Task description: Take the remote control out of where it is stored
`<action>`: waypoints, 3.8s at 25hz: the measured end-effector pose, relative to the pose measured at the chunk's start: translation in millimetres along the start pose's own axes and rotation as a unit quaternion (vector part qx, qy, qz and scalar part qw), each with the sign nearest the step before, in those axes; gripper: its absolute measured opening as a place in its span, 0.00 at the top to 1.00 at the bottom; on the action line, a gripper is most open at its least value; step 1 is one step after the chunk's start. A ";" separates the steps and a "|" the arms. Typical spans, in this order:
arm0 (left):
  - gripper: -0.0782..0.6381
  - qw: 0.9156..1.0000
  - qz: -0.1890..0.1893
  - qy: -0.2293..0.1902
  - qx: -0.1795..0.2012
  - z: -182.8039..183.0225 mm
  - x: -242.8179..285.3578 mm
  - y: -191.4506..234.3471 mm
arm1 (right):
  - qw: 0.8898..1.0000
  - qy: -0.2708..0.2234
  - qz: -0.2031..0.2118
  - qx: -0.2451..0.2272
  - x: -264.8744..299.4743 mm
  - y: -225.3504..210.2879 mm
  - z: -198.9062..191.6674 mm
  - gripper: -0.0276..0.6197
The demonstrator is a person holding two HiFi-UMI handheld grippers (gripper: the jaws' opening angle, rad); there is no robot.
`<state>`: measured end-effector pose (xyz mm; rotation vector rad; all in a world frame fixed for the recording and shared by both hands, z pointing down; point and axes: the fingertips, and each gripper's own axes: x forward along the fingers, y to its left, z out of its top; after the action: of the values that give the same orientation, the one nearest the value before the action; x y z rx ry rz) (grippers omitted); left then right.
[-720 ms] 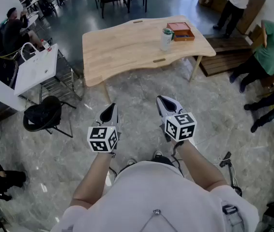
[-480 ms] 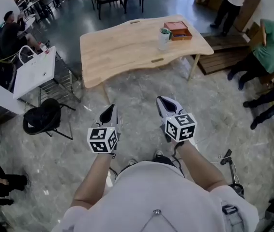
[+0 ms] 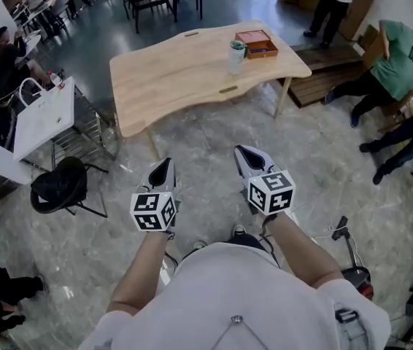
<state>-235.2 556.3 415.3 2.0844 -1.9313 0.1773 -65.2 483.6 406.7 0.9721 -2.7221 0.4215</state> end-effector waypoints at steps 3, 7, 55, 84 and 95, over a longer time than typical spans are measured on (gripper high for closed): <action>0.89 1.000 -0.012 -0.001 0.002 -0.3 -1.8 -1.4 | 1.000 -0.002 -0.011 0.000 -4.5 2.4 -0.9 0.92; 0.89 1.000 -0.027 -0.003 0.006 -0.7 -5.4 -5.5 | 1.000 -0.003 -0.025 0.000 -12.9 5.4 -2.9 0.92; 0.89 0.991 -0.105 -0.007 0.077 85.7 366.0 -269.1 | 0.993 -0.013 -0.091 0.071 -14.2 -417.9 46.8 0.91; 0.89 0.992 -0.117 0.013 0.038 154.3 659.2 -169.8 | 0.995 0.025 -0.078 0.051 229.7 -581.5 145.9 0.91; 0.89 0.991 -0.126 0.003 0.039 206.3 767.4 -118.7 | 0.995 0.024 -0.084 0.042 337.2 -634.1 201.5 0.91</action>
<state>-69.4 -229.8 423.6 2.3513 -1.6614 0.2055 66.1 -249.8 441.4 1.1858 -2.5719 0.5250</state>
